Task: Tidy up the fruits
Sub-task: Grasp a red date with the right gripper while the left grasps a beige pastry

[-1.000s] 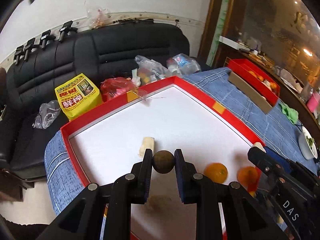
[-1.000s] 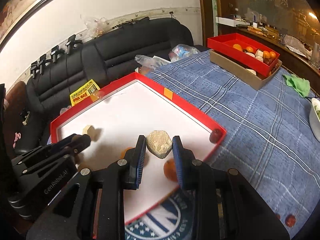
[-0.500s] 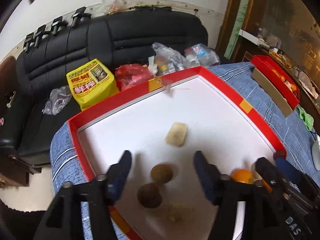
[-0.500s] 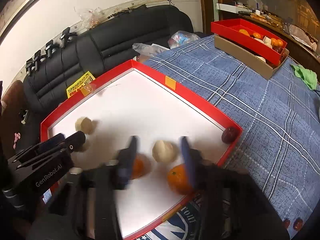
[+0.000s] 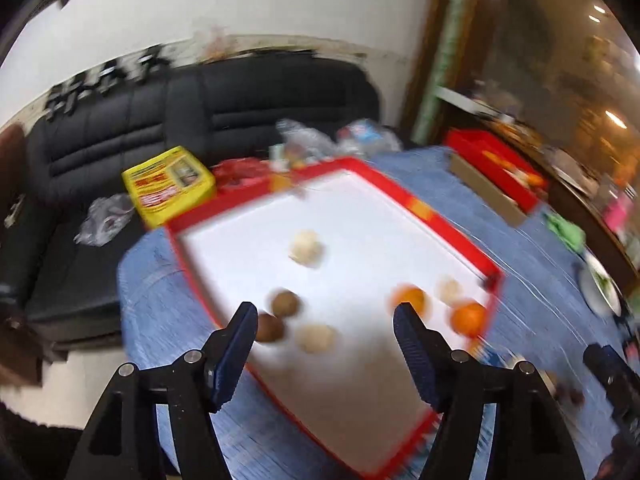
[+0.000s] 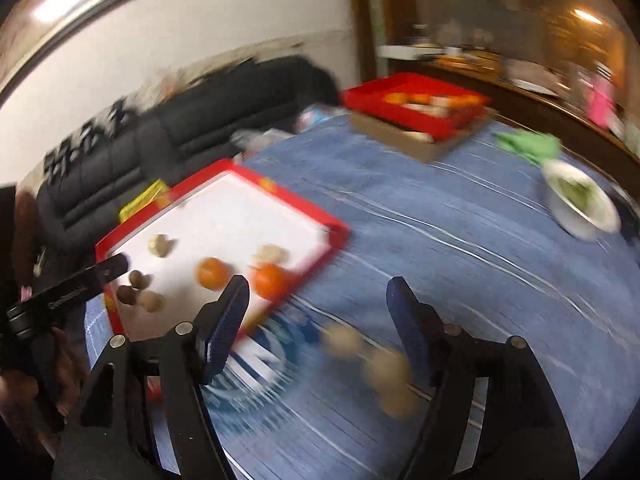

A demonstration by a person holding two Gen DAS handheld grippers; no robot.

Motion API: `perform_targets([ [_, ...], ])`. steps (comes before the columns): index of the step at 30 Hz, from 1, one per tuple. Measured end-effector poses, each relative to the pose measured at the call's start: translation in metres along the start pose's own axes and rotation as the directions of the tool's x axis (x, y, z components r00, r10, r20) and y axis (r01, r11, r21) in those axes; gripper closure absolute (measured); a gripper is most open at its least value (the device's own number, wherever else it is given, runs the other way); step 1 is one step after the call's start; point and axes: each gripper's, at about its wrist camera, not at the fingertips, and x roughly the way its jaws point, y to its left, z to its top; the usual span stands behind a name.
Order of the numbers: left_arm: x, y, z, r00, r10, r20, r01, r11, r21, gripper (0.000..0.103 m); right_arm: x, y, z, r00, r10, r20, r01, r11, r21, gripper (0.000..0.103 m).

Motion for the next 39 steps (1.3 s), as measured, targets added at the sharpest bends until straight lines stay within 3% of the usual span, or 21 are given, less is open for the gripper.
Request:
perform_targets([
  [4,-0.014,-0.041,-0.029,0.997,-0.078,-0.005,0.078,0.991,0.107,0.035,-0.035,-0.065,-0.036,0.996,-0.092,0.02,0.089,0.989,0.121,0.031],
  [10,-0.018,-0.099,-0.073,0.982,-0.173,-0.079,0.189,0.942,0.279,0.035,-0.051,-0.13,-0.076,0.981,-0.187,-0.048,0.193,0.96,0.203,0.034],
  [12,-0.017,-0.11,-0.082,0.977,-0.186,-0.108,0.21,0.932,0.294,0.035,-0.045,-0.132,-0.08,0.979,-0.187,-0.086,0.199,0.967,0.161,0.043],
  [18,-0.01,-0.131,-0.089,0.969,-0.198,-0.147,0.237,0.912,0.335,0.035,-0.014,-0.124,-0.068,0.976,-0.177,-0.128,0.185,0.981,0.052,0.054],
  [20,-0.008,-0.138,-0.09,0.965,-0.21,-0.154,0.252,0.905,0.342,0.035,0.0,-0.121,-0.063,0.972,-0.185,-0.145,0.188,0.982,0.008,0.062],
  [22,-0.002,-0.149,-0.09,0.963,-0.215,-0.159,0.259,0.898,0.355,0.035,0.013,-0.117,-0.062,0.969,-0.188,-0.16,0.186,0.982,-0.031,0.077],
  [26,0.009,-0.175,-0.093,0.954,-0.225,-0.198,0.285,0.885,0.369,0.035,0.013,-0.111,-0.062,0.969,-0.185,-0.165,0.177,0.982,-0.061,0.078],
  [30,0.018,-0.201,-0.098,0.949,-0.227,-0.22,0.298,0.873,0.387,0.035,0.007,-0.119,-0.062,0.976,-0.15,-0.16,0.15,0.989,-0.016,0.078],
  [31,0.021,-0.205,-0.098,0.948,-0.226,-0.225,0.299,0.876,0.379,0.037,0.009,-0.12,-0.063,0.977,-0.144,-0.159,0.144,0.989,-0.011,0.078],
  [33,0.034,-0.211,-0.097,0.955,-0.177,-0.237,0.258,0.891,0.373,0.074,0.01,-0.121,-0.063,0.978,-0.136,-0.158,0.136,0.991,-0.008,0.078],
  [34,0.034,-0.214,-0.097,0.963,-0.17,-0.211,0.242,0.891,0.384,0.08,0.011,-0.12,-0.064,0.979,-0.13,-0.158,0.13,0.991,-0.008,0.078],
  [39,0.032,-0.213,-0.1,0.955,-0.193,-0.223,0.268,0.884,0.383,0.08,0.012,-0.12,-0.064,0.981,-0.115,-0.156,0.115,0.993,-0.008,0.078],
])
